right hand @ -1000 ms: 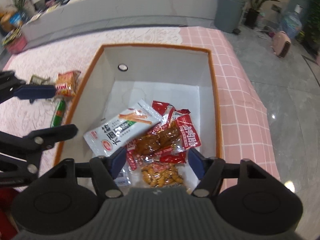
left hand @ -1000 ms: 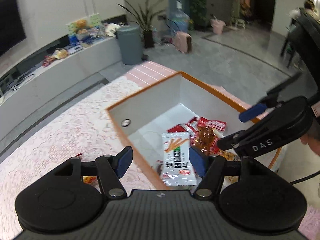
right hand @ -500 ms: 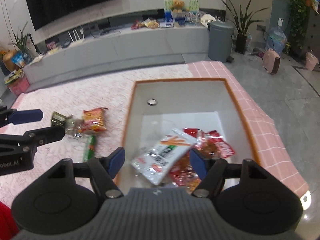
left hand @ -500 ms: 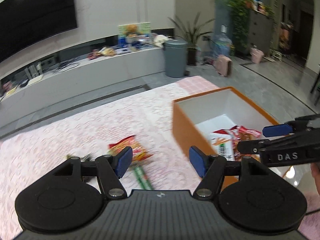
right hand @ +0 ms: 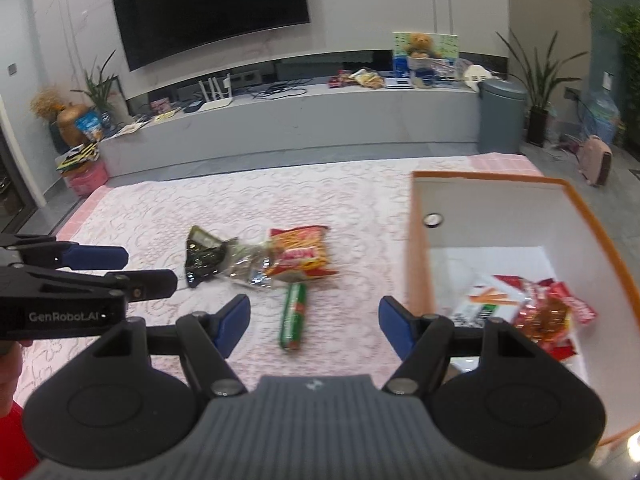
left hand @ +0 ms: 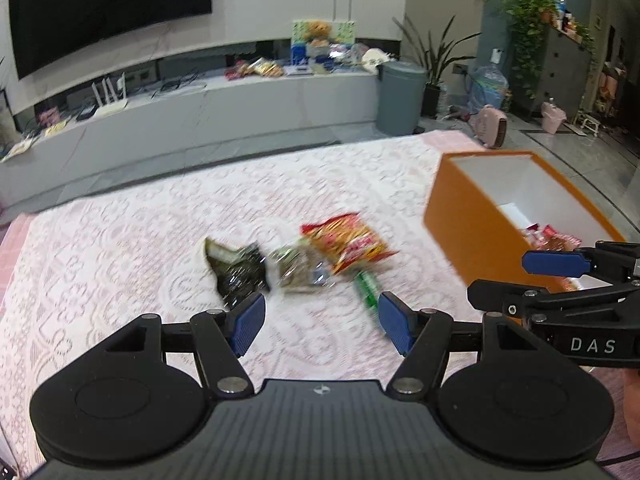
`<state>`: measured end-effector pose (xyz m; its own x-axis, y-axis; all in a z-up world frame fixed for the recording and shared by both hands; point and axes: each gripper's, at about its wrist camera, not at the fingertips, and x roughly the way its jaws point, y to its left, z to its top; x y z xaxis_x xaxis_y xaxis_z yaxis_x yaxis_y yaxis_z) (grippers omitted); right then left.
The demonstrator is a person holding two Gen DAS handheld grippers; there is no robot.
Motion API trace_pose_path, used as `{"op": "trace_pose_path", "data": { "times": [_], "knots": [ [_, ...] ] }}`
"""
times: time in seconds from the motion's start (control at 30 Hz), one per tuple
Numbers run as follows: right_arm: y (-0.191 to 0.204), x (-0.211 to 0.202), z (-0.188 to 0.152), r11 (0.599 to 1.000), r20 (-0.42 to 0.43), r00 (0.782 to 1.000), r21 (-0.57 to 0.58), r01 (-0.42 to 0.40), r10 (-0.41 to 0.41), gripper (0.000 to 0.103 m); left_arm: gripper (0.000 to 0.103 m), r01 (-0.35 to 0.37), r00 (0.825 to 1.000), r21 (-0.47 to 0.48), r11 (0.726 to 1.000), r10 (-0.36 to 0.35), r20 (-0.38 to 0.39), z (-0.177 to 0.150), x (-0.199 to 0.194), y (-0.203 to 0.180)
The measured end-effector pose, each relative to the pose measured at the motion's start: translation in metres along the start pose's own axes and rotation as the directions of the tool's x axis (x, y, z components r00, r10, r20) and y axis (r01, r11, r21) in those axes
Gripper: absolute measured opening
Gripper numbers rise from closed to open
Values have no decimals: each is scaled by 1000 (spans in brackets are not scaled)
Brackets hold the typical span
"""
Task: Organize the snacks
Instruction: 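Grasp the dark green seaweed bag with the left tool while the right tool grasps the MIMI bag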
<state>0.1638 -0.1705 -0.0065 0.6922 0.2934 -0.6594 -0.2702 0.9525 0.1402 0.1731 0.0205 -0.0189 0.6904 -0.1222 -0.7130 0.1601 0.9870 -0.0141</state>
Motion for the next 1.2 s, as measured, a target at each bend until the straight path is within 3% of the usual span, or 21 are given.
{"op": "trace_pose_path", "data": {
  "times": [0.33, 0.6, 0.83, 1.03, 1.2],
  "knots": [
    [42, 49, -8, 995, -18, 1000, -104, 13, -15, 66, 76, -32, 997, -79, 996, 26, -73, -21, 28, 45],
    [49, 92, -7, 985, -27, 999, -169, 29, -34, 66, 76, -53, 997, -125, 991, 45, -60, -29, 48, 60],
    [47, 123, 13, 974, -50, 998, -222, 34, -46, 66, 73, -13, 997, -185, 983, 0, -73, -11, 71, 73],
    [36, 153, 36, 988, -71, 997, -152, 32, -43, 70, 73, 9, 999, -258, 966, -18, -35, 12, 94, 95],
    [32, 179, 43, 991, -103, 994, -128, 31, -44, 70, 73, -12, 999, -279, 960, -2, -53, 6, 128, 104]
  ]
}}
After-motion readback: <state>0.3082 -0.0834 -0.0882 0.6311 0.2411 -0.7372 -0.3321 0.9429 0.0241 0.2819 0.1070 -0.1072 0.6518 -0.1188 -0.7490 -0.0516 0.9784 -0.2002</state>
